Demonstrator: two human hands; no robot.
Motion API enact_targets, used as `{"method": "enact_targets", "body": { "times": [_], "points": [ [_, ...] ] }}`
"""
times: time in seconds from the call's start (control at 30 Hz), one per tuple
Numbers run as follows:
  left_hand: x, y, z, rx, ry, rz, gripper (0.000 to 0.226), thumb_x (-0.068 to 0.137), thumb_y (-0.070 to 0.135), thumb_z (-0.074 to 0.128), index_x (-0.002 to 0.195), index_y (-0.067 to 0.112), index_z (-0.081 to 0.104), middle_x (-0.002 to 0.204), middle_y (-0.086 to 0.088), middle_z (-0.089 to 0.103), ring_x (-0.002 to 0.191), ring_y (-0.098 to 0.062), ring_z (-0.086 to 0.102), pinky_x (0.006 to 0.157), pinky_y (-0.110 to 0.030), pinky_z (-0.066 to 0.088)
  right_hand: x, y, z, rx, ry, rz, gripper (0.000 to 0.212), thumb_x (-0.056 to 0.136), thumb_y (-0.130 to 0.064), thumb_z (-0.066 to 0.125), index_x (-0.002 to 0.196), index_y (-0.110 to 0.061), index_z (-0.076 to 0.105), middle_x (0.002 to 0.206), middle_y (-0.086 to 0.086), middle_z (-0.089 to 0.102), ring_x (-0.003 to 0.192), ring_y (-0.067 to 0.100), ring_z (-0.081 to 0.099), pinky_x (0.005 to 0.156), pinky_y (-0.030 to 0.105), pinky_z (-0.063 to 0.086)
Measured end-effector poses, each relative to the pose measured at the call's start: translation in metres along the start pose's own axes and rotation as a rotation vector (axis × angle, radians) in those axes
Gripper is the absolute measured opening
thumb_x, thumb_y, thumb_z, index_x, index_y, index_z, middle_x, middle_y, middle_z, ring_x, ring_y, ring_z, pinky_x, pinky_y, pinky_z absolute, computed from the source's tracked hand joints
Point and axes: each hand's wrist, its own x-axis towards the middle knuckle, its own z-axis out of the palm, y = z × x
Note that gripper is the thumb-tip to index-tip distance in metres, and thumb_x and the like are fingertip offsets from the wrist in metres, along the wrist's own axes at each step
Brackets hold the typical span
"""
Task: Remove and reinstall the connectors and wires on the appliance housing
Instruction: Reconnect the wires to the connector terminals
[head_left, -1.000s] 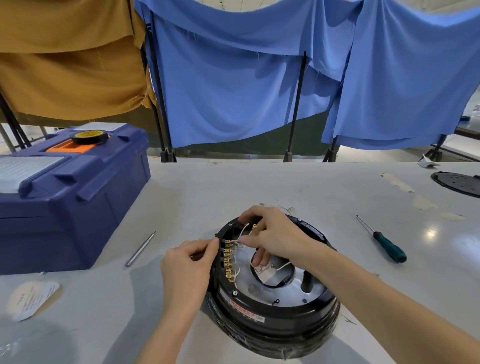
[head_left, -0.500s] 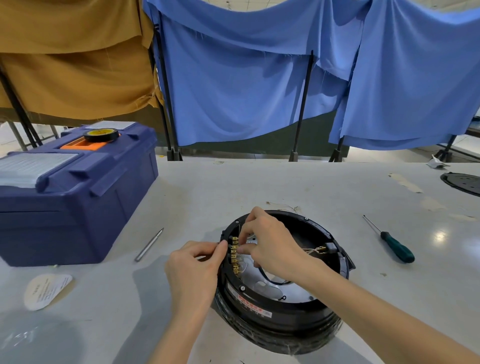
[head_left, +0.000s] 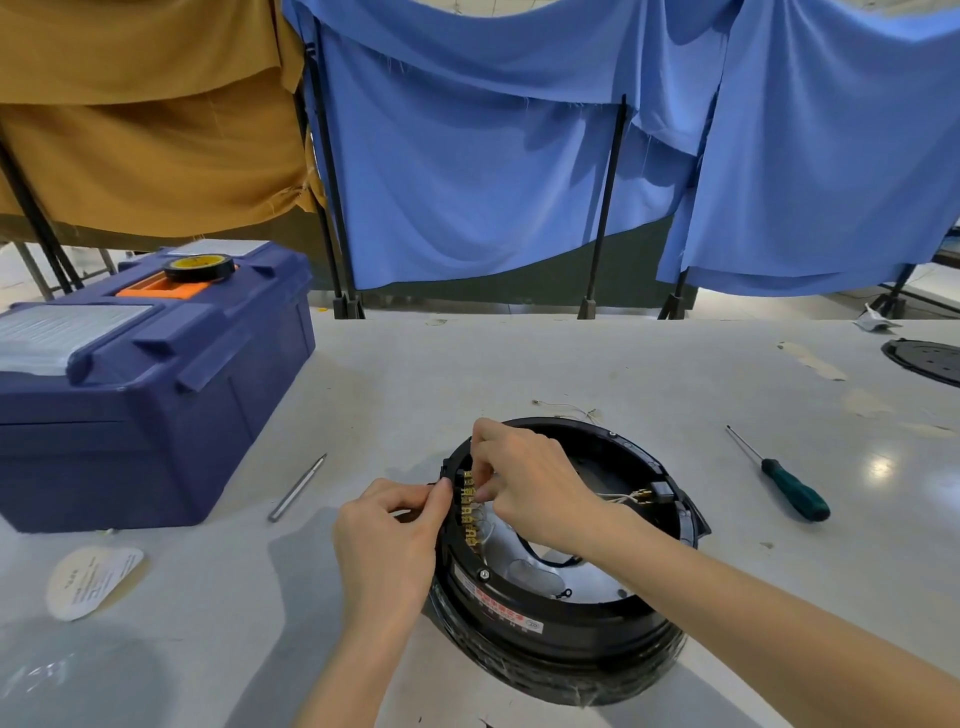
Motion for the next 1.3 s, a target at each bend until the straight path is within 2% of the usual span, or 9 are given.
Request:
{"method": "enact_targets", "body": {
  "times": [0.2, 0.33, 0.57, 0.8, 0.9, 0.97, 1.1, 1.2, 1.3],
  "points": [
    [0.001, -0.004, 0.002, -0.037, -0.008, -0.026, 0.023, 0.077, 0.021, 0.079, 0.055, 0.025, 0.072, 0.065, 0.009, 0.066, 0.059, -0.008, 0.064, 0.064, -0.042, 0.056, 0.002, 0.001, -0.003, -0.019, -0.006, -0.086, 0.026, 0.077, 0.010, 0.055, 0.072, -0.013, 0.045, 0.094, 0.004, 0.055, 0.086, 0.025, 0.066, 0.061, 0.033, 0.033],
    [0.001, -0.005, 0.004, -0.035, -0.004, -0.019, 0.026, 0.078, 0.020, 0.078, 0.053, 0.025, 0.071, 0.064, 0.010, 0.065, 0.058, -0.007, 0.063, 0.062, -0.037, 0.054, 0.003, -0.003, 0.001, 0.045, 0.030, -0.066, 0.025, 0.075, 0.010, 0.057, 0.071, -0.012, 0.045, 0.092, 0.007, 0.056, 0.085, 0.029, 0.066, 0.069, 0.043, 0.046],
    [0.001, -0.005, 0.002, -0.026, -0.019, -0.015, 0.027, 0.079, 0.019, 0.077, 0.053, 0.025, 0.071, 0.063, 0.004, 0.063, 0.059, -0.013, 0.063, 0.062, -0.041, 0.055, 0.004, -0.006, 0.007, 0.076, 0.072, -0.030, 0.024, 0.075, 0.008, 0.058, 0.070, -0.012, 0.045, 0.090, 0.006, 0.057, 0.083, 0.030, 0.065, 0.073, 0.045, 0.048],
    [0.003, -0.003, -0.003, -0.022, -0.025, -0.055, 0.019, 0.073, 0.023, 0.082, 0.057, 0.024, 0.074, 0.066, 0.006, 0.070, 0.064, -0.014, 0.068, 0.062, -0.038, 0.056, 0.004, 0.009, -0.003, 0.190, 0.044, -0.022, 0.004, 0.080, -0.009, 0.074, 0.079, -0.006, 0.072, 0.086, -0.008, 0.054, 0.064, 0.002, 0.047, 0.066, 0.027, 0.039],
    [0.007, -0.003, -0.002, 0.034, 0.017, -0.047, 0.022, 0.071, 0.029, 0.084, 0.054, 0.023, 0.071, 0.064, 0.007, 0.069, 0.062, -0.001, 0.064, 0.057, -0.019, 0.047, 0.002, 0.018, -0.013, 0.268, 0.144, -0.007, 0.010, 0.084, -0.018, 0.072, 0.080, -0.009, 0.074, 0.086, -0.006, 0.062, 0.063, 0.002, 0.051, 0.068, 0.030, 0.047],
    [0.013, -0.002, -0.001, 0.108, 0.043, -0.018, 0.022, 0.072, 0.035, 0.082, 0.057, 0.023, 0.070, 0.067, 0.007, 0.068, 0.065, 0.003, 0.062, 0.055, -0.010, 0.040, 0.001, 0.029, -0.023, 0.311, 0.271, 0.046, 0.011, 0.085, -0.022, 0.072, 0.077, -0.013, 0.071, 0.074, -0.011, 0.062, 0.055, -0.003, 0.050, 0.066, 0.030, 0.048],
    [0.028, 0.004, 0.007, 0.145, -0.017, 0.050, 0.008, 0.079, 0.030, 0.076, 0.071, 0.030, 0.072, 0.079, 0.009, 0.070, 0.075, -0.003, 0.065, 0.065, -0.018, 0.046, 0.005, 0.068, -0.043, 0.332, 0.471, 0.231, 0.011, 0.085, -0.024, 0.072, 0.074, -0.023, 0.072, 0.046, -0.019, 0.055, 0.049, 0.001, 0.056, 0.065, 0.028, 0.049],
    [0.041, 0.010, 0.018, 0.142, -0.129, 0.061, 0.005, 0.085, 0.028, 0.070, 0.085, 0.031, 0.074, 0.089, 0.014, 0.070, 0.083, 0.001, 0.064, 0.073, -0.019, 0.049, 0.012, 0.106, -0.052, 0.355, 0.465, 0.360, 0.012, 0.086, -0.014, 0.070, 0.076, -0.020, 0.072, 0.062, -0.014, 0.065, 0.055, 0.008, 0.065, 0.071, 0.033, 0.055],
    [0.050, 0.009, 0.029, 0.184, -0.208, 0.096, 0.012, 0.087, 0.026, 0.068, 0.096, 0.024, 0.076, 0.086, 0.021, 0.068, 0.080, 0.013, 0.061, 0.071, -0.009, 0.045, 0.018, 0.142, -0.047, 0.405, 0.383, 0.466, 0.011, 0.087, -0.005, 0.066, 0.087, -0.013, 0.074, 0.083, 0.004, 0.072, 0.070, 0.016, 0.065, 0.081, 0.038, 0.055]
  ]
}}
